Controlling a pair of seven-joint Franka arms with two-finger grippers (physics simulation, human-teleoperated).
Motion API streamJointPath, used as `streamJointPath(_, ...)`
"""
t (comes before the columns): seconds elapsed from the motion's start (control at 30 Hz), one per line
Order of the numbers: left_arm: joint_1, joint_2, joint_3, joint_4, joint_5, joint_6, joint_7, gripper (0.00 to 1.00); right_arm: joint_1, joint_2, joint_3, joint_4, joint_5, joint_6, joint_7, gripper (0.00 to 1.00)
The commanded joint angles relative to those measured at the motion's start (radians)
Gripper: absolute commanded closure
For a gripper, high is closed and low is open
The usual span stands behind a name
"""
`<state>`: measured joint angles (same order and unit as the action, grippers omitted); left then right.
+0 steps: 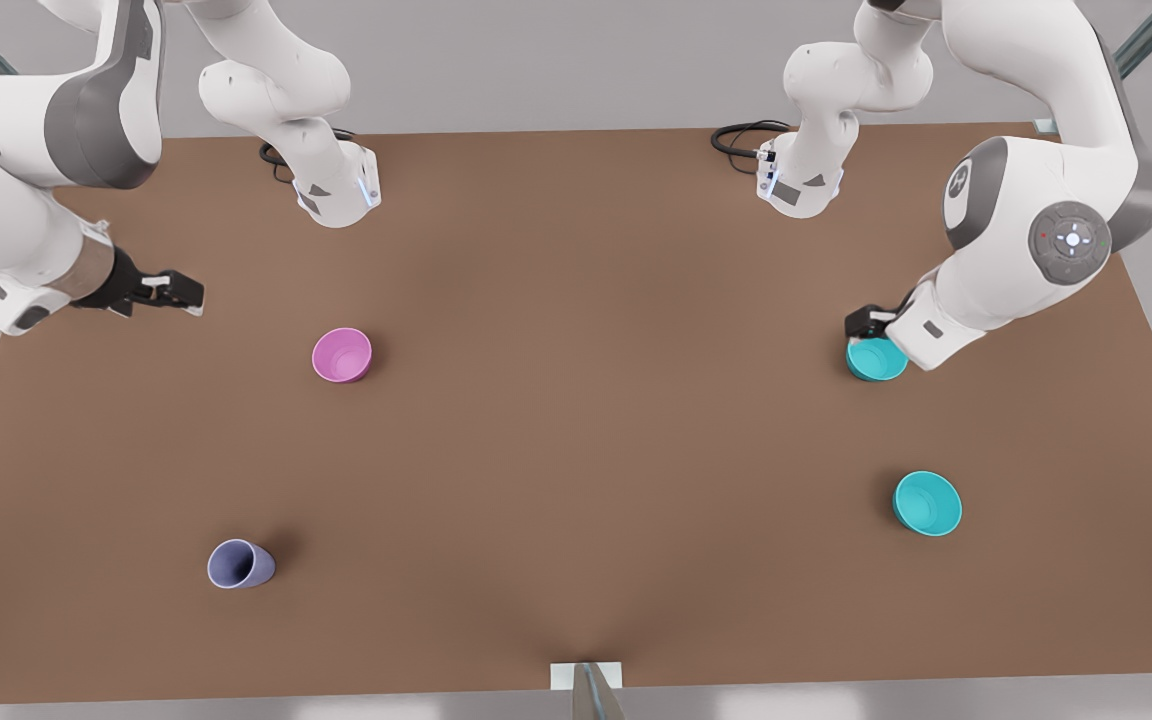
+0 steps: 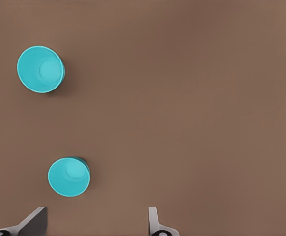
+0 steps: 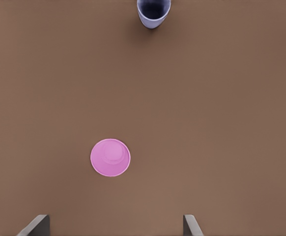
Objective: Stack the blue bowl on the pink bowl
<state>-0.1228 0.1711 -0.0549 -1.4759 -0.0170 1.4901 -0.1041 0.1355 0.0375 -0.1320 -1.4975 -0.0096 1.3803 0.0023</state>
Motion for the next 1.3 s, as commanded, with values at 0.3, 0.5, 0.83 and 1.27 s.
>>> streamJointPath(0.3,0.012,-0.002,0.001,0.029,0.006,-0.017,-0.054,0.00,0.024,0.107,0.012,-0.596,0.007,0.644,0.027,0.00)
streamJointPath(0.5,0.012,-0.001,0.001,0.028,0.005,-0.021,-0.054,0.00,0.019,0.139,0.012,-0.854,0.112,1.075,0.056,0.00)
streamJointPath(0.83,0.012,0.005,0.001,0.025,0.006,-0.027,-0.054,0.00,0.010,0.153,0.012,-0.992,0.188,1.149,-0.016,0.00)
streamJointPath(1.27,0.011,0.007,0.001,0.026,0.006,-0.047,-0.054,0.00,0.015,0.188,0.015,-0.955,0.186,1.106,-0.018,0.79)
